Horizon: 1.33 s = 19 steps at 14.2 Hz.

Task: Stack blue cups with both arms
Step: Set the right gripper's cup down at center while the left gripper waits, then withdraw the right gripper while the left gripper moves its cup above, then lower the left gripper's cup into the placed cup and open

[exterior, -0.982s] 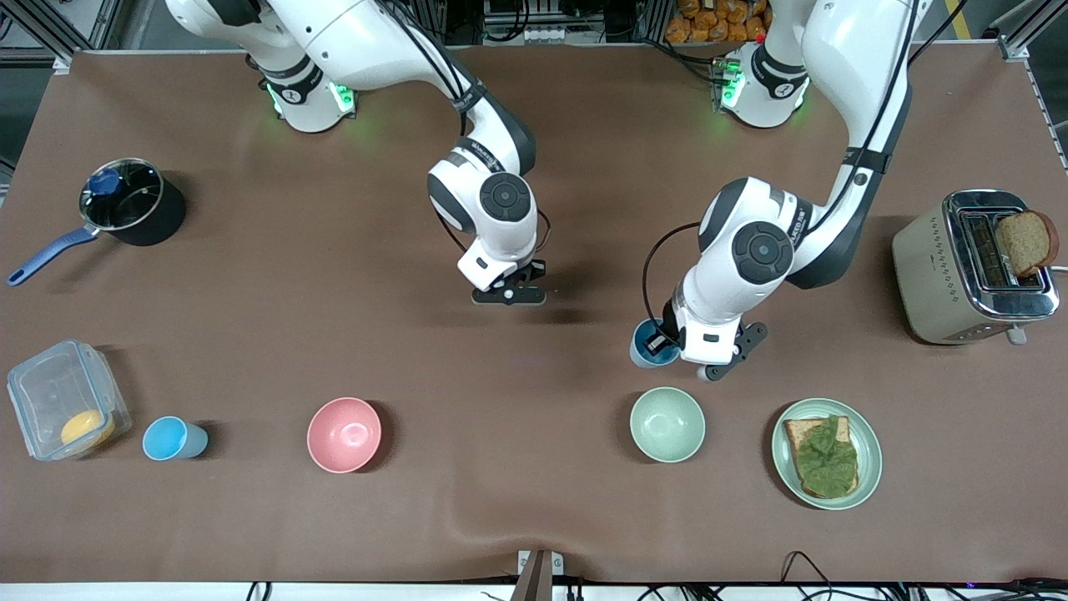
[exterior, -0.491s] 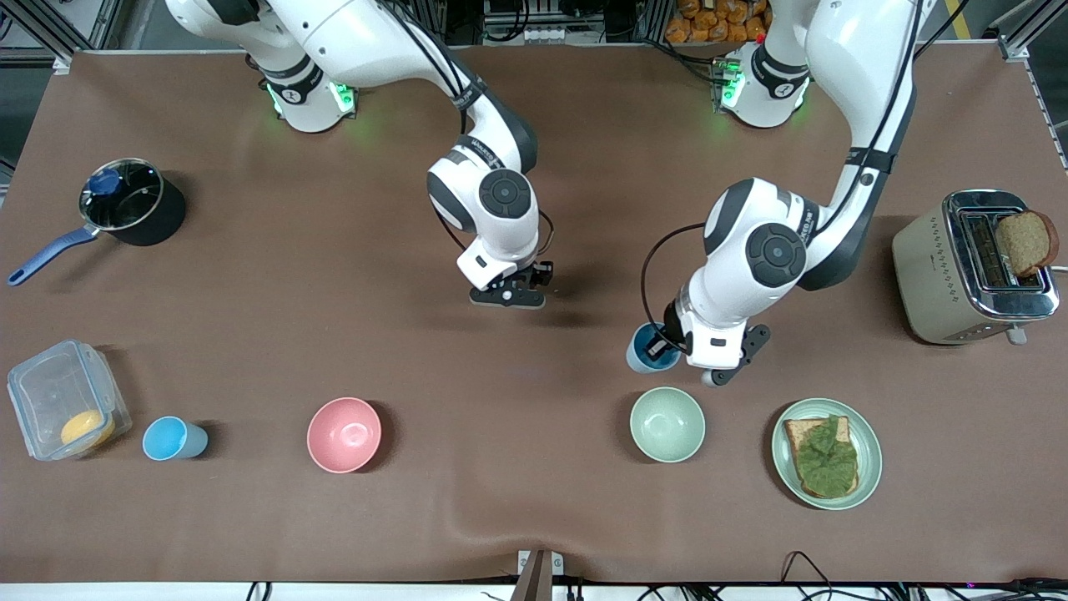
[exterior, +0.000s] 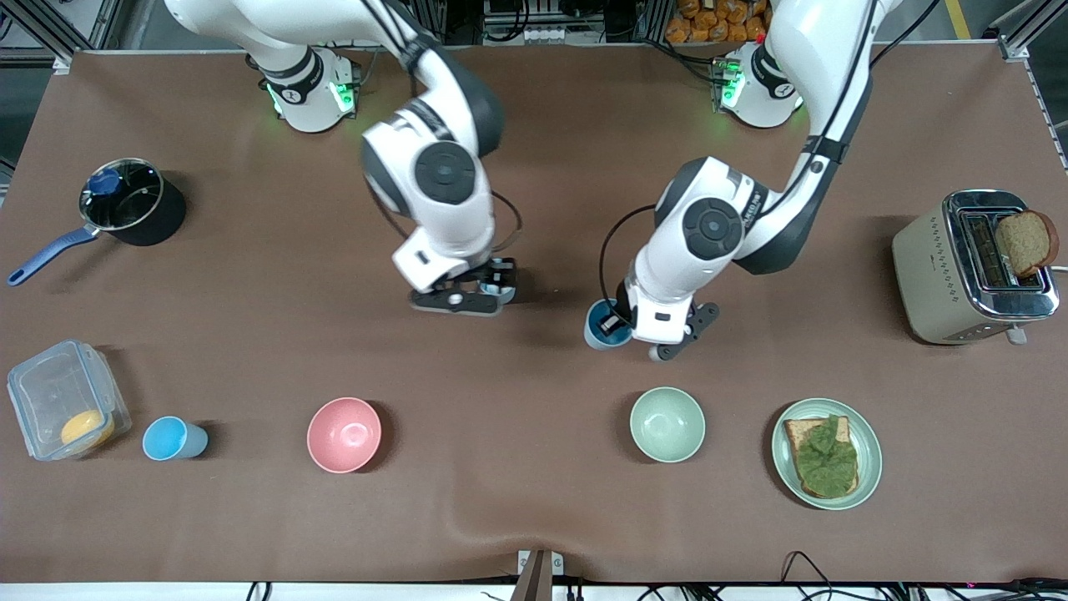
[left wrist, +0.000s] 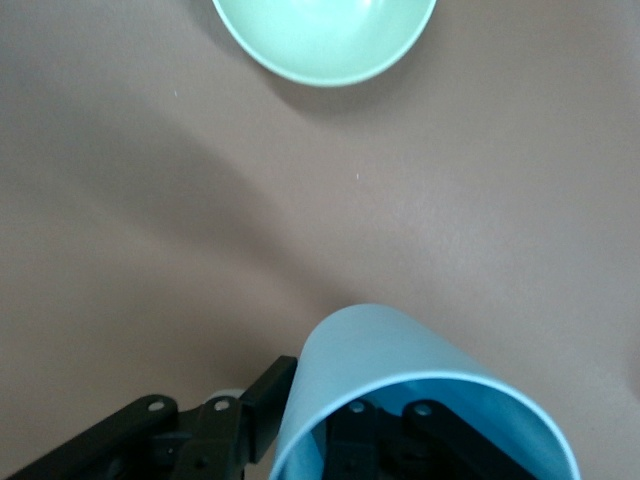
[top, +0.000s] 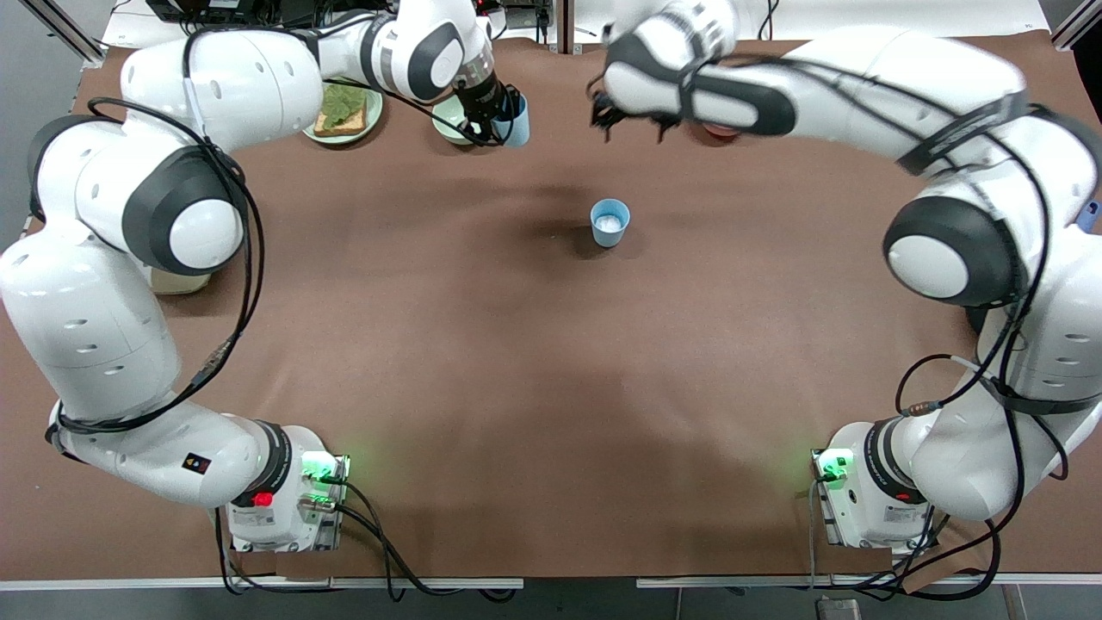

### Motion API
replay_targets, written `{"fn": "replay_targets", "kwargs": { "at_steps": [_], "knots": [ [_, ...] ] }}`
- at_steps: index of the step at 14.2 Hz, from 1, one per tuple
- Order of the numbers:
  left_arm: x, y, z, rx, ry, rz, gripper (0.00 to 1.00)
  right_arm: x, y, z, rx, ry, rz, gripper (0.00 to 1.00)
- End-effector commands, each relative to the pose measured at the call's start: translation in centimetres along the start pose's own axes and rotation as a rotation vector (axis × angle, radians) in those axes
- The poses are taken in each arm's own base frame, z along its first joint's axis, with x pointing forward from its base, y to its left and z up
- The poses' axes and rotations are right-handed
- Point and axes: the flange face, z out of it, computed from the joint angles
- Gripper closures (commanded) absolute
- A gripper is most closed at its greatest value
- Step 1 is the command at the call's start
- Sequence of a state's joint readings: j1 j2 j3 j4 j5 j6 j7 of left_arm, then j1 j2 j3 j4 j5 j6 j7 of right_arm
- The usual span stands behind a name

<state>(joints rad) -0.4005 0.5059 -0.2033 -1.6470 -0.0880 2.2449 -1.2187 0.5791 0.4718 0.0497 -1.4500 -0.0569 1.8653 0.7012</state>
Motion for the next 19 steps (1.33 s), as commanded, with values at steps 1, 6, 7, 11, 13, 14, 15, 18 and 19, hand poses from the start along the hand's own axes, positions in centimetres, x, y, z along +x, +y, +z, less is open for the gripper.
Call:
{"fn": "replay_targets", "kwargs": {
  "at_steps": [1, 6, 7, 11, 13, 14, 15, 18, 19],
  "knots": [
    [-4.3, 2.3, 1.8, 0.013, -0.021, 0.008, 1.0, 2.5, 5.7, -2.9, 0.01, -0.028, -0.066, 0.0],
    [-10.0, 5.5, 2.8, -0.016, -0.027, 0.048, 1.0, 6.4, 18.5, -7.4, 0.092, -0.077, -0.148, 0.0],
    [-11.3, 5.8, 2.9, -0.017, -0.027, 0.054, 1.0, 6.4, 20.5, -8.7, 0.094, -0.07, -0.166, 0.0],
    [-14.4, 6.1, 4.5, -0.004, -0.018, 0.116, 1.0, 5.7, 28.7, -12.2, 0.089, -0.106, -0.2, 0.0],
    [-16.4, 6.3, 5.6, 0.007, -0.016, 0.147, 1.0, 5.5, 34.5, -12.9, 0.097, -0.129, -0.212, 0.0],
    [-16.4, 6.2, 5.8, 0.011, -0.012, 0.151, 1.0, 5.4, 36.4, -13.3, 0.104, -0.128, -0.223, 0.0],
    [-16.5, 6.1, 6.4, 0.019, -0.009, 0.157, 1.0, 5.5, 38.4, -13.3, 0.107, -0.126, -0.227, 0.0],
    [-18.5, 6.0, 7.4, 0.033, -0.009, 0.189, 1.0, 5.2, 41.9, -12.7, 0.111, -0.118, -0.246, 0.0],
    [-18.5, 5.9, 7.7, 0.038, -0.005, 0.196, 1.0, 4.0, 42.3, -12.3, 0.106, -0.101, -0.249, 0.0]
  ]
}}
